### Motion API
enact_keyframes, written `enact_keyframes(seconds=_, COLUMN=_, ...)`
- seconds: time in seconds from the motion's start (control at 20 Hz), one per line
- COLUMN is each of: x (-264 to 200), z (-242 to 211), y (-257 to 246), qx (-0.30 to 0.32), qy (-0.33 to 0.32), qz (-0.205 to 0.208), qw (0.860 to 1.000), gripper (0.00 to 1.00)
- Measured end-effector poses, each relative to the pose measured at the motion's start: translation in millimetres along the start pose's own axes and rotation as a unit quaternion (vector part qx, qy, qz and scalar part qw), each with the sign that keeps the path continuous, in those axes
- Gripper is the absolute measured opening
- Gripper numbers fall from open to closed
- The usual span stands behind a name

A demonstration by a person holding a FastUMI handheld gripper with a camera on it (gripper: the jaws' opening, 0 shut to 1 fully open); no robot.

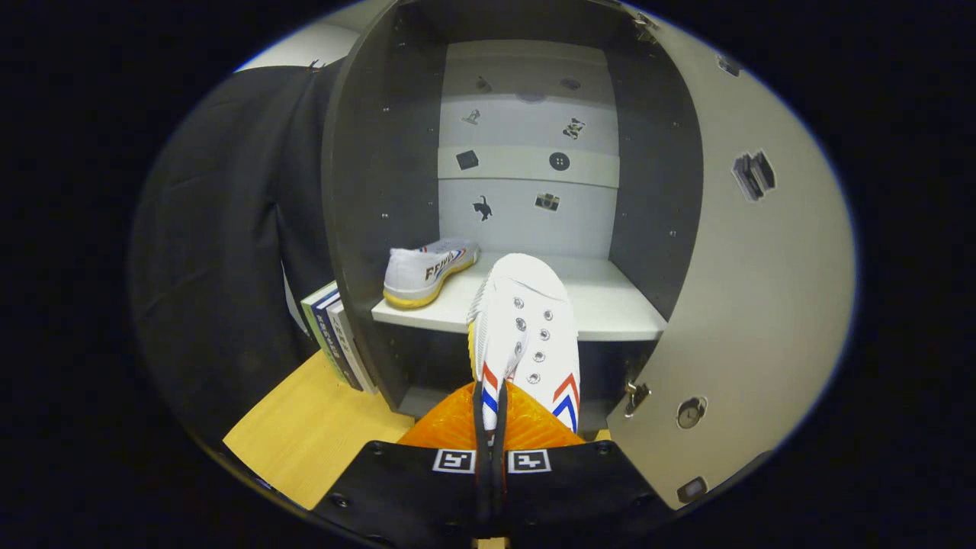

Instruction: Open the shoe cabinet door, grab the shoes and put them into the shoe cabinet, then close the shoe cabinet door.

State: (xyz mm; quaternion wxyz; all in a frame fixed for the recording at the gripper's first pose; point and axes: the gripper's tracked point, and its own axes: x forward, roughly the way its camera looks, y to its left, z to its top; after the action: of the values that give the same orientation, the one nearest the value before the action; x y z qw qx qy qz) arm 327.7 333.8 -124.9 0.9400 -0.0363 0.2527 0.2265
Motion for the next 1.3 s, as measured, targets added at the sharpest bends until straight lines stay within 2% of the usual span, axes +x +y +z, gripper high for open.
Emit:
enact_keyframes(seconds=0.35, x=48.6, z=69.2, y=-15.8, qx=0.005, qy=-0.036, qz=-0.006, qw=0.999, gripper=0.01)
enact_keyframes(seconds=0.65, x=96.1, z=108.0, y=-33.4, qx=0.012, qy=-0.049, qz=-0.017, qw=0.999, gripper=0.01)
enact_keyframes(seconds=0.9, x=136.2, z=119.4, y=-30.5, qx=0.004, qy=-0.047, qz=-0.017, qw=0.999, gripper=0.01)
enact_keyframes(seconds=1.3, x=180.0, z=101.1, y=-27.2, qx=-0.013, qy=-0.014, qz=-0.034, qw=0.999, gripper=0.01)
